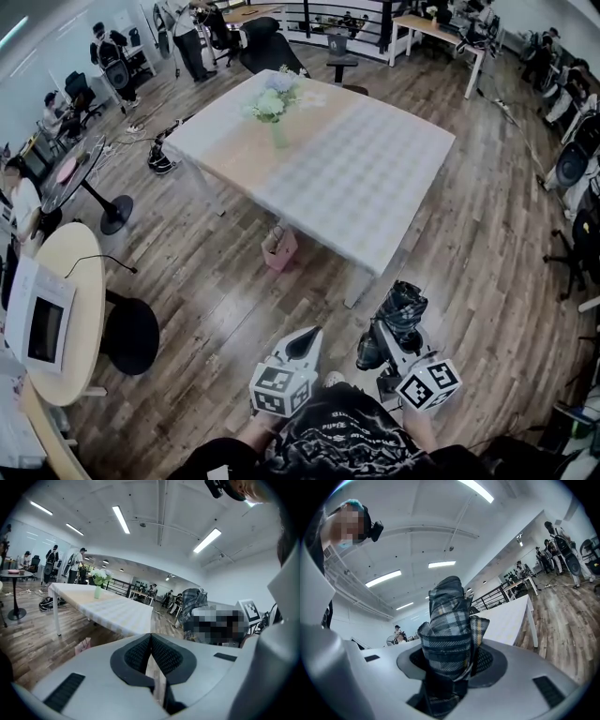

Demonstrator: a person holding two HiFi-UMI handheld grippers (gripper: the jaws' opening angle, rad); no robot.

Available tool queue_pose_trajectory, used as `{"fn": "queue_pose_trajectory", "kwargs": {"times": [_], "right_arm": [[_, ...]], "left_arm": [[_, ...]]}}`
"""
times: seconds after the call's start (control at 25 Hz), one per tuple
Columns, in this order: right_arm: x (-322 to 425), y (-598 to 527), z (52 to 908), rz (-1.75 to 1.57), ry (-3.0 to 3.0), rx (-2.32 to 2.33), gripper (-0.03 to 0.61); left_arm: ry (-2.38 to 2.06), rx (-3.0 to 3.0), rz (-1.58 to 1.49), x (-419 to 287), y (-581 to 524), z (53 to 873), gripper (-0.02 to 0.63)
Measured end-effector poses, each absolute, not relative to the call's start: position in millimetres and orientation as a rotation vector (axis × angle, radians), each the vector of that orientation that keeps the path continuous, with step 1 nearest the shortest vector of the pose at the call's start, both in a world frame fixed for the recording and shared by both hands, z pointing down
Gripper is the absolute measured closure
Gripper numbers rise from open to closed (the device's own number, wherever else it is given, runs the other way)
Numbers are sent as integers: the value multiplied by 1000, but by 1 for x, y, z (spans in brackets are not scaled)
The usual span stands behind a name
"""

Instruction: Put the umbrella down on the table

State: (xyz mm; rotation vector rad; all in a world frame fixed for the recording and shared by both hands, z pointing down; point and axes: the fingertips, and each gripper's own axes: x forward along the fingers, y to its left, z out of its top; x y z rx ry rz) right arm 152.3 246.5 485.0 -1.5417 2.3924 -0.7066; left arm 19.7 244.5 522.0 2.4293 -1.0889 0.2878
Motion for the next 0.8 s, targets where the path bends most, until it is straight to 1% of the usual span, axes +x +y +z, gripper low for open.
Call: {"fn": "queue_pose_trajectory", "kwargs": {"times": [0.4,0.8], "right_arm": [[170,167,497,-729,2338,-1630,383],[152,15,503,-755,2309,-1693,383]], "left_arm": [[-992,2457,297,46,144,532,595],[-946,2452,288,27,-27,540,595]]}}
